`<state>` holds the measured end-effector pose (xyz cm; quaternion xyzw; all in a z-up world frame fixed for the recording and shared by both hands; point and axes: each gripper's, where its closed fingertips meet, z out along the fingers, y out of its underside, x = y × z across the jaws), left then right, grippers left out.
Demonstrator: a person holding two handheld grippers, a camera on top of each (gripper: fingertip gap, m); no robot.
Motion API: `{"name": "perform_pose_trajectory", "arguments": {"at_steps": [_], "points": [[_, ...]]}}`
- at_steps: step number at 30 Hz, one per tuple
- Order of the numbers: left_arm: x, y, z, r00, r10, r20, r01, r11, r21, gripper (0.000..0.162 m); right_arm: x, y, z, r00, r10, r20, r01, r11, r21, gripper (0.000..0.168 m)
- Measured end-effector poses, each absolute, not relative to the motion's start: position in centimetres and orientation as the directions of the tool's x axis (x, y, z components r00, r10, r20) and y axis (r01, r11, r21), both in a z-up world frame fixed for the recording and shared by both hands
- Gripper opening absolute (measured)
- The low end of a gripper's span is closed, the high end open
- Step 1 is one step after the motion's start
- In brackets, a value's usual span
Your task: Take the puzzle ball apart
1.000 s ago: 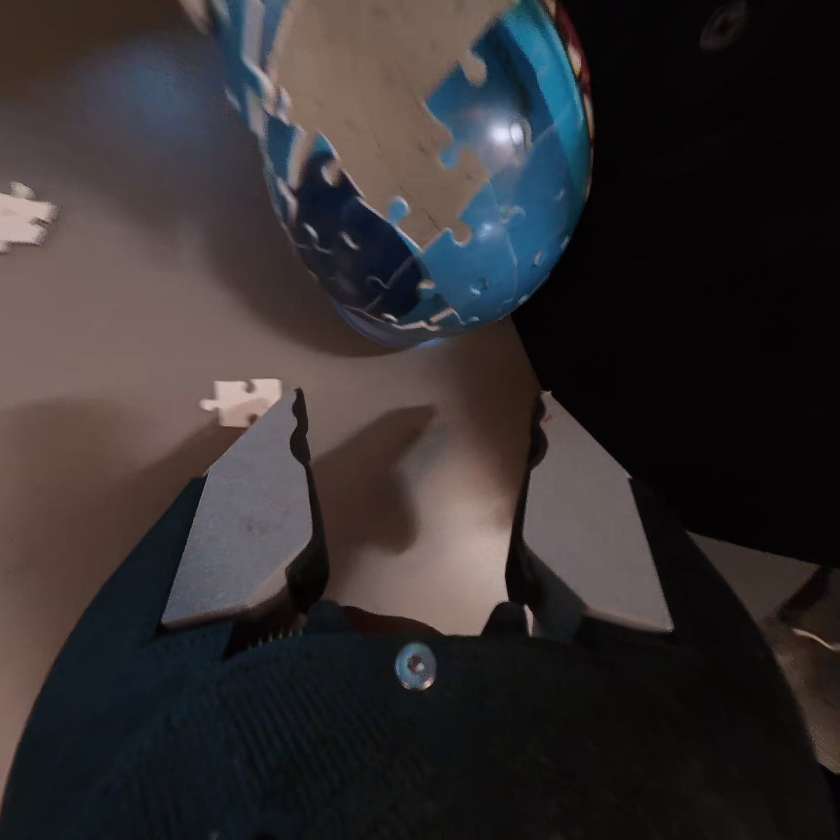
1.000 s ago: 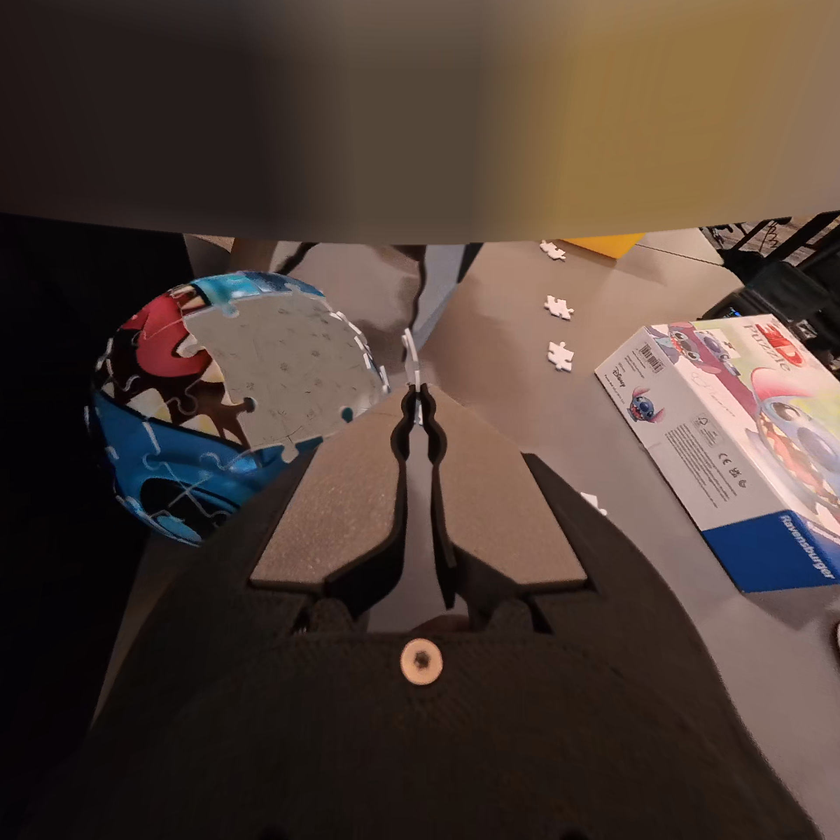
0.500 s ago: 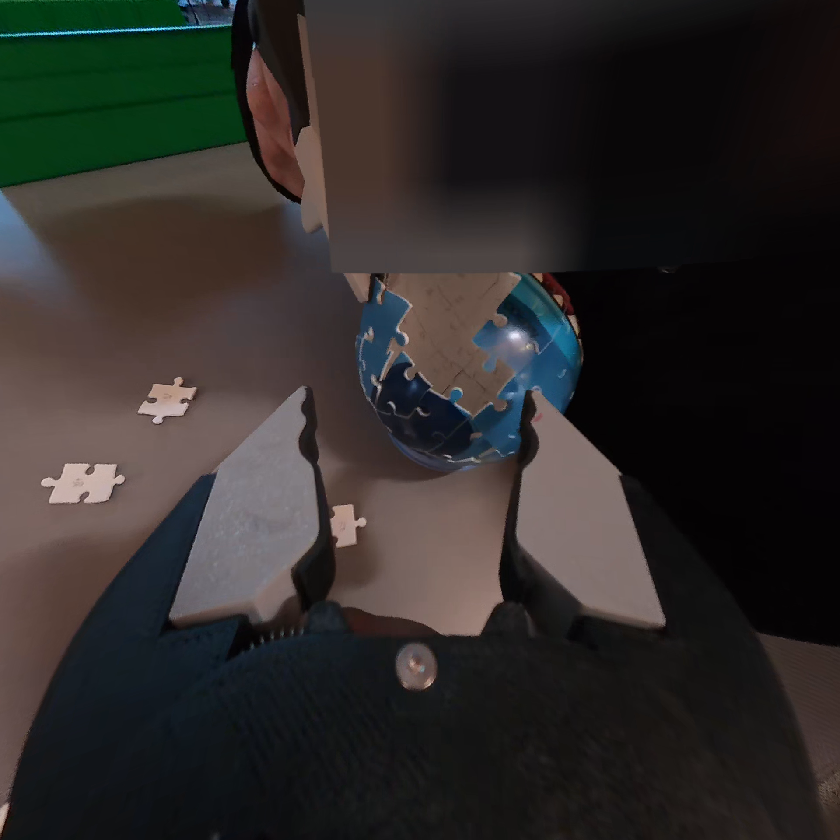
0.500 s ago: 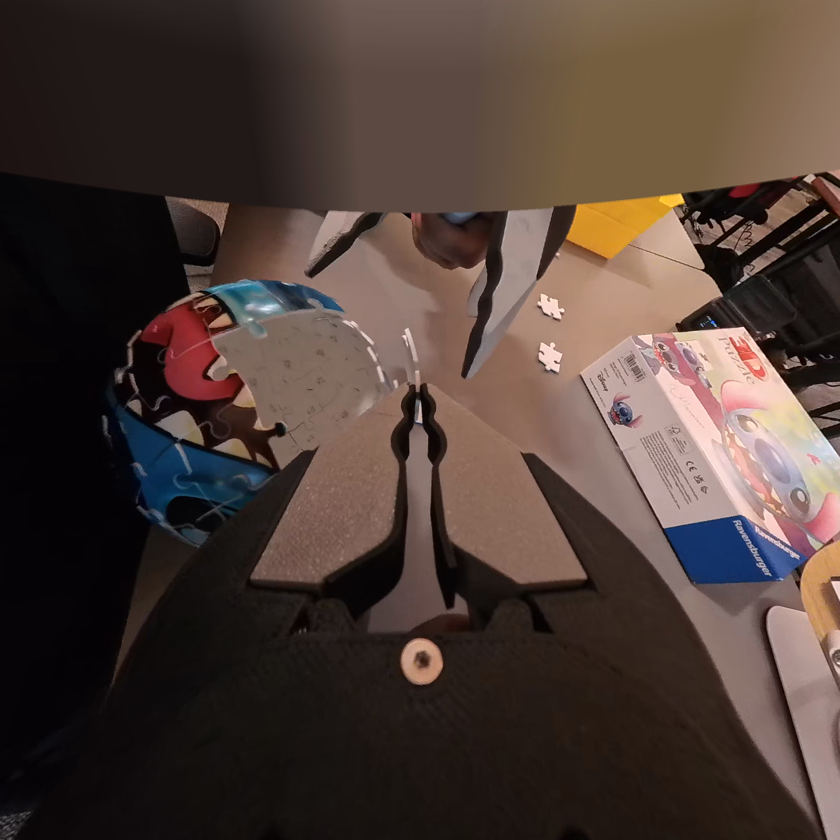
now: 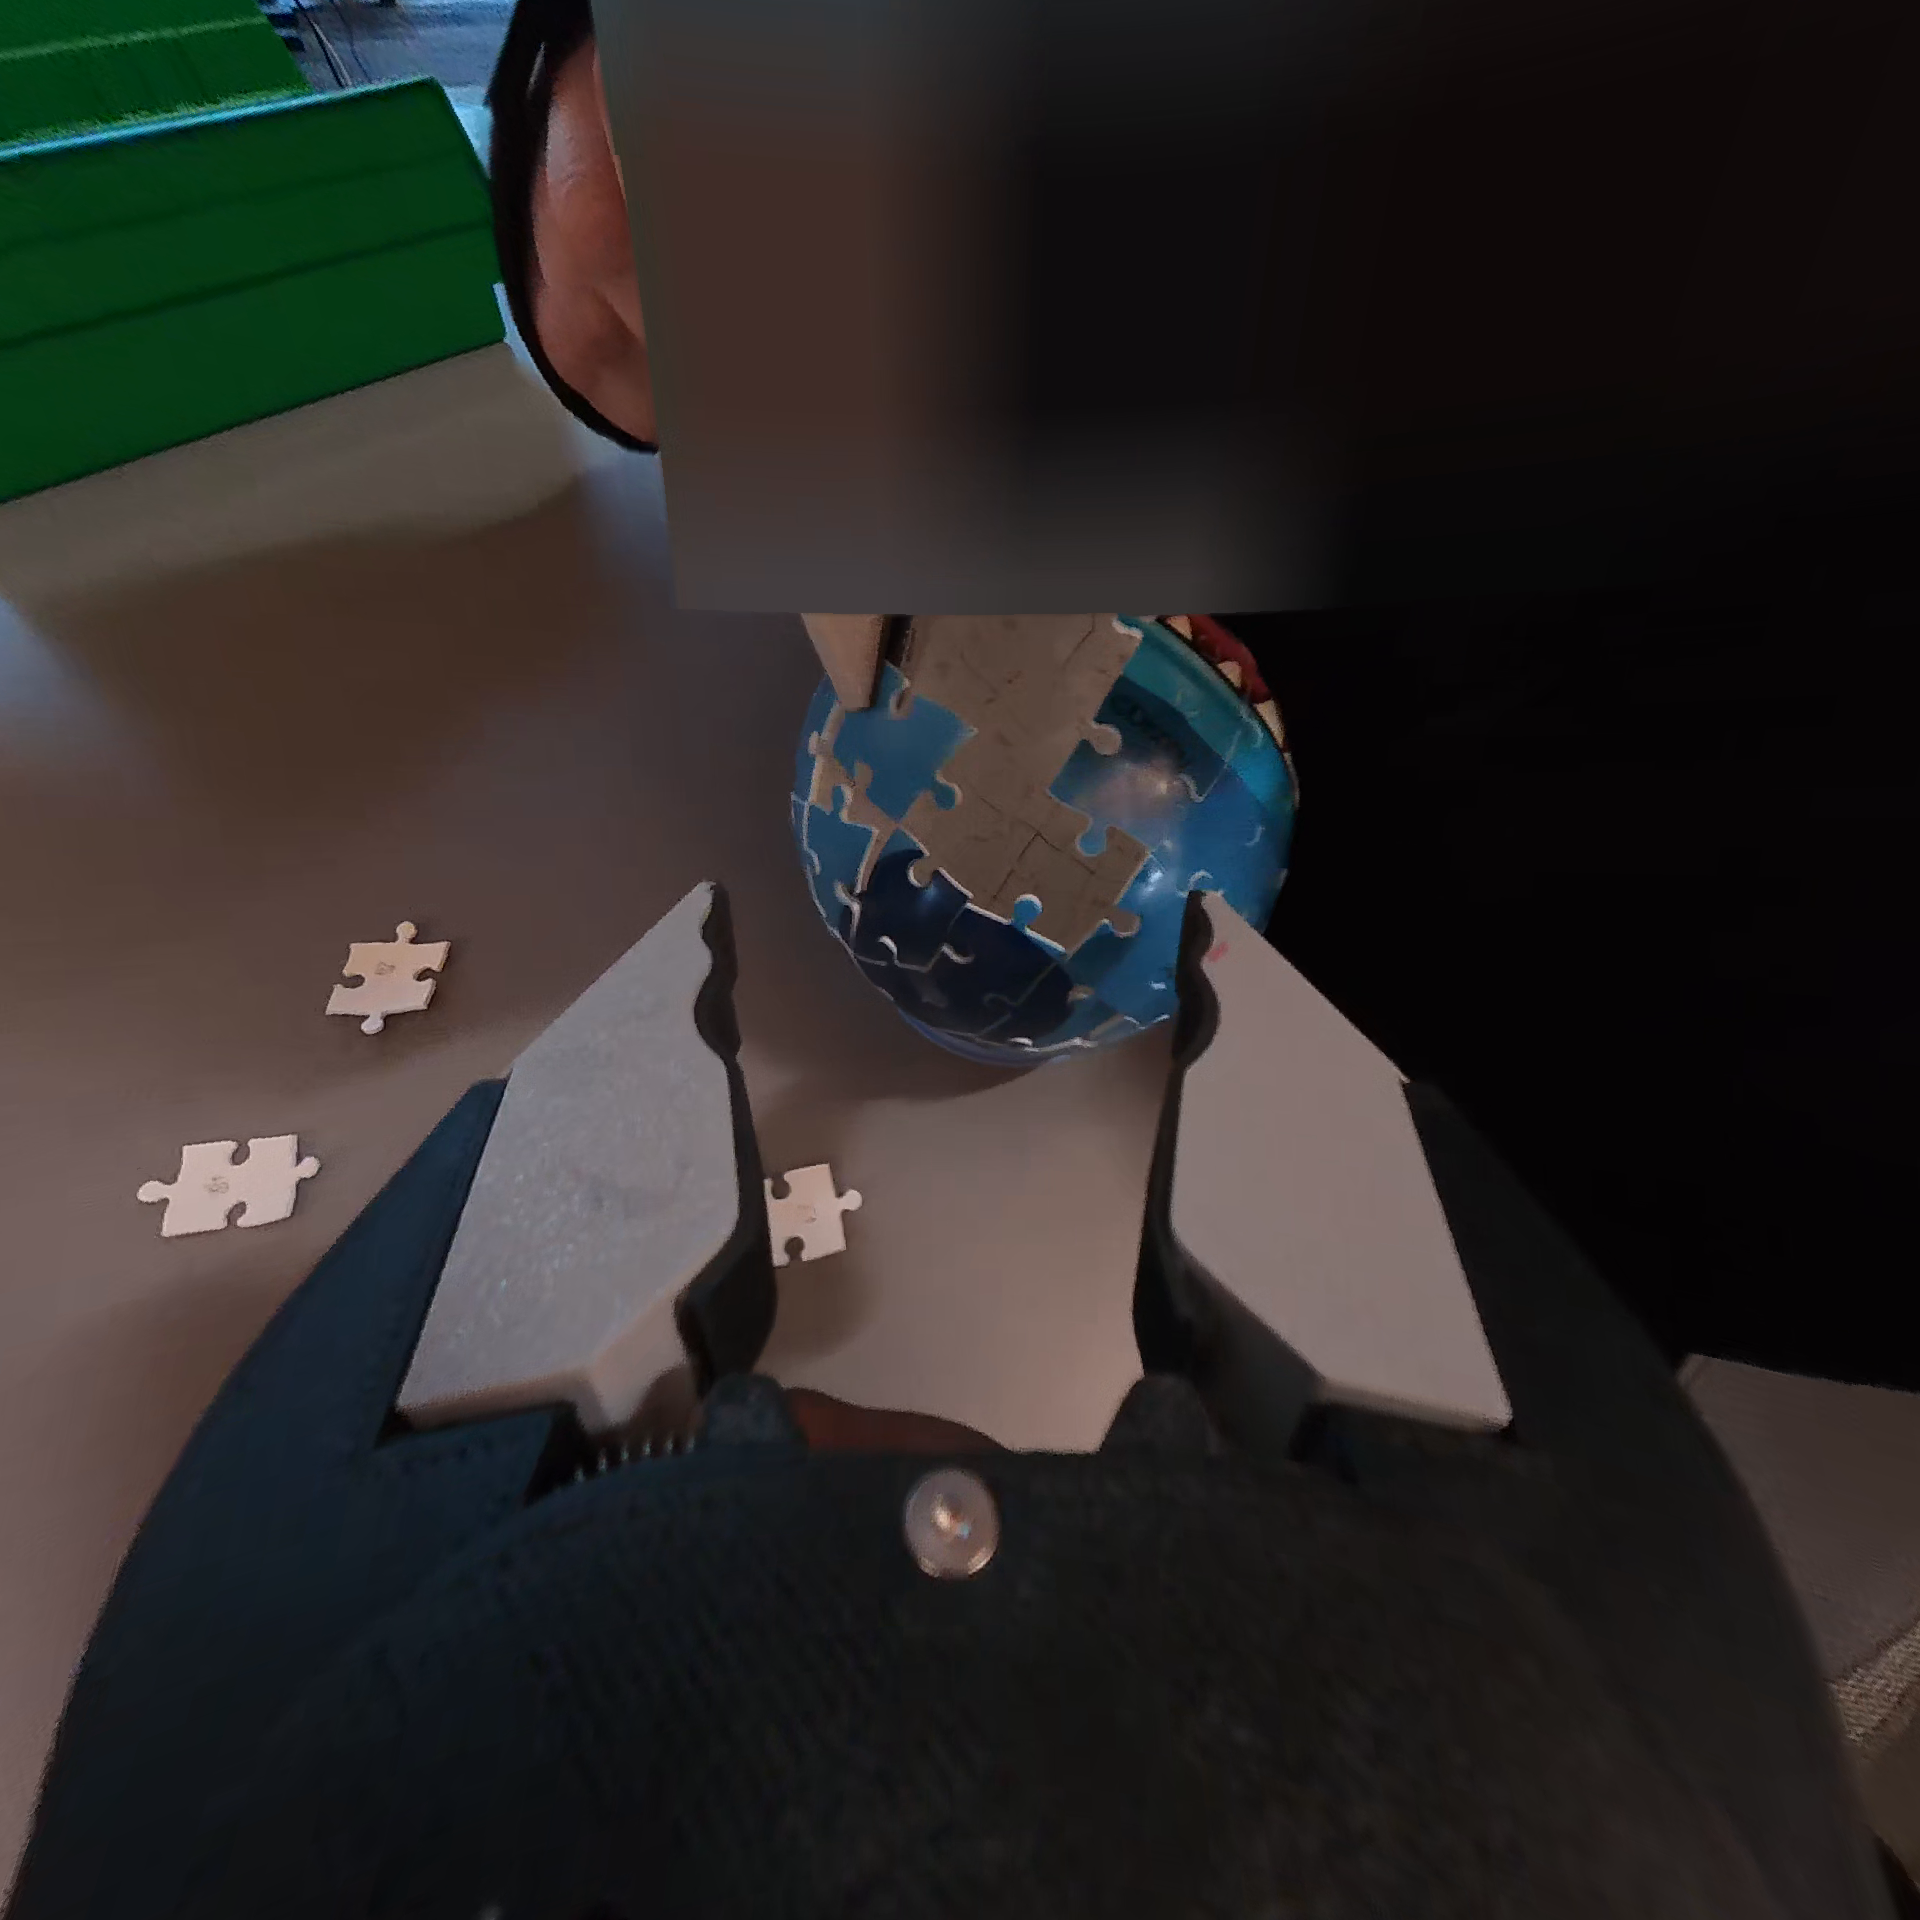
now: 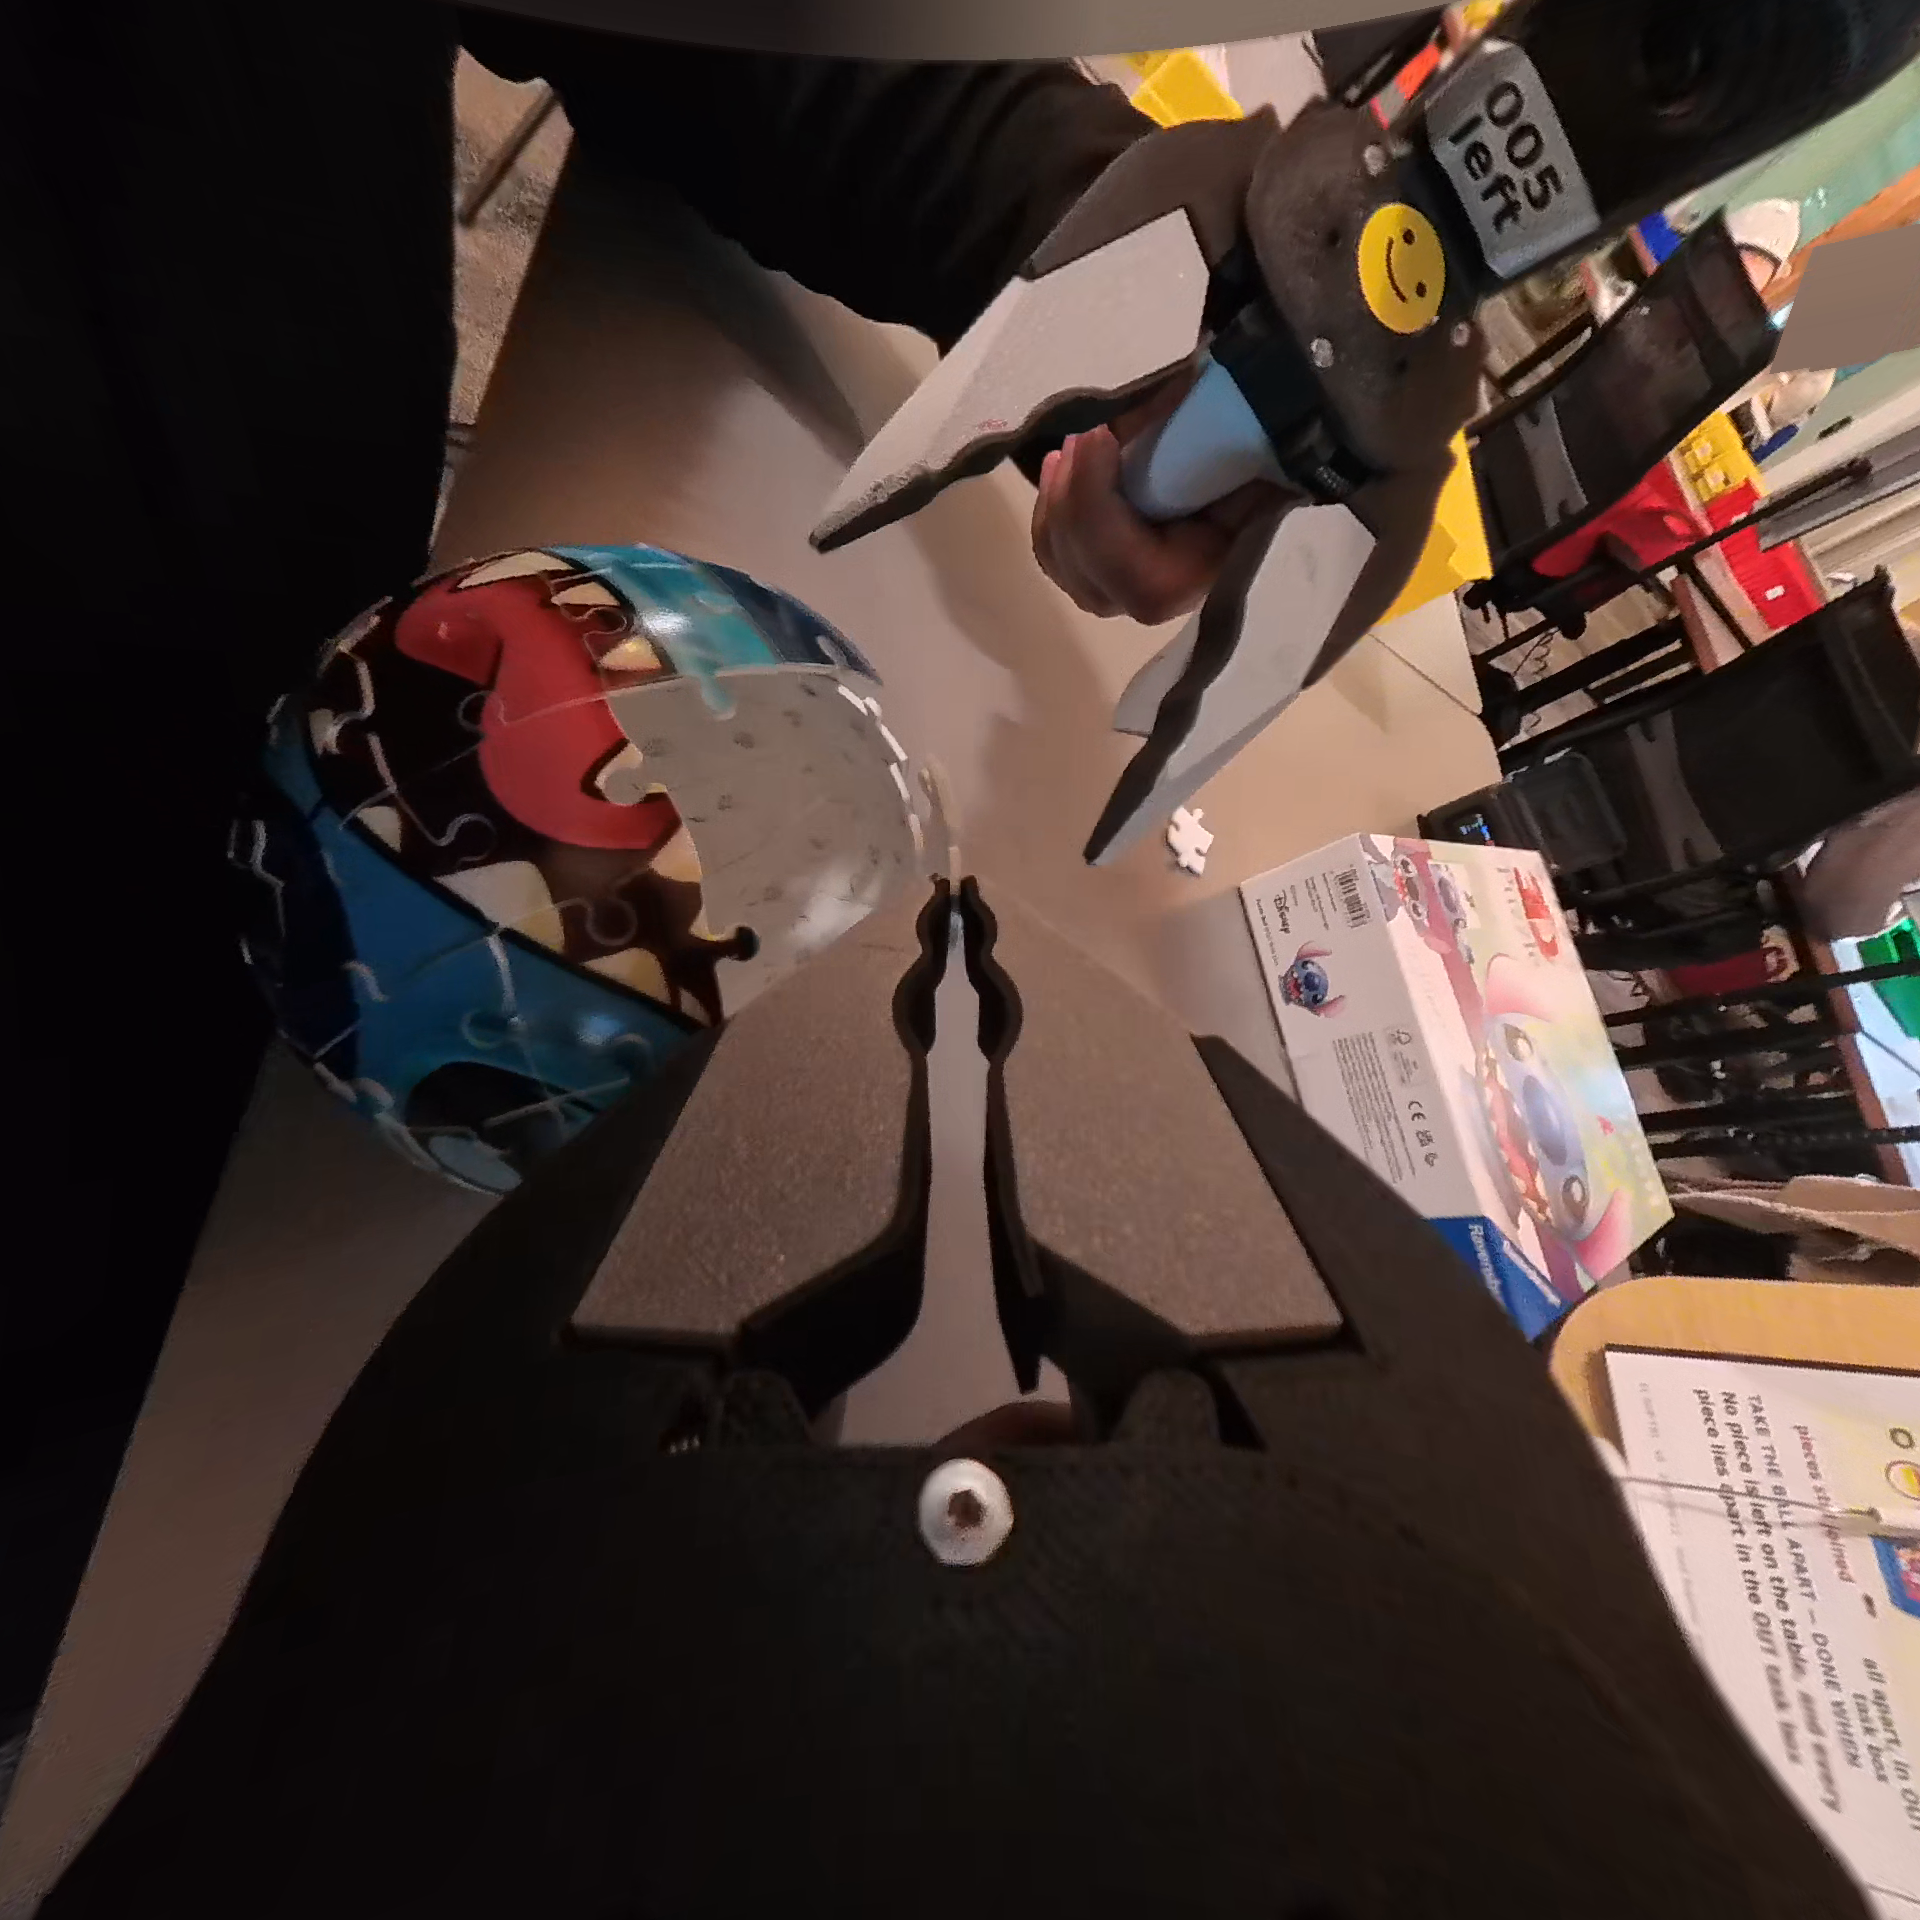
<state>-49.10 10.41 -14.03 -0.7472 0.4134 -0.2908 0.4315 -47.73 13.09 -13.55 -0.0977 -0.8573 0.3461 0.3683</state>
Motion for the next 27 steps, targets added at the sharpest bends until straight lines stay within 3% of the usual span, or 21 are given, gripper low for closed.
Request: {"name": "perform_pose_trajectory", "arguments": {"at_steps": [27], "points": [[-47.8, 10.6, -13.8, 0.425, -0.903, 0.066, -0.367, -0.239, -0.899, 0.084, -47.8, 13.6, -13.3, -0.660, 0.428, 0.617, -0.144, 0.734, -0.663, 0.000]]}}
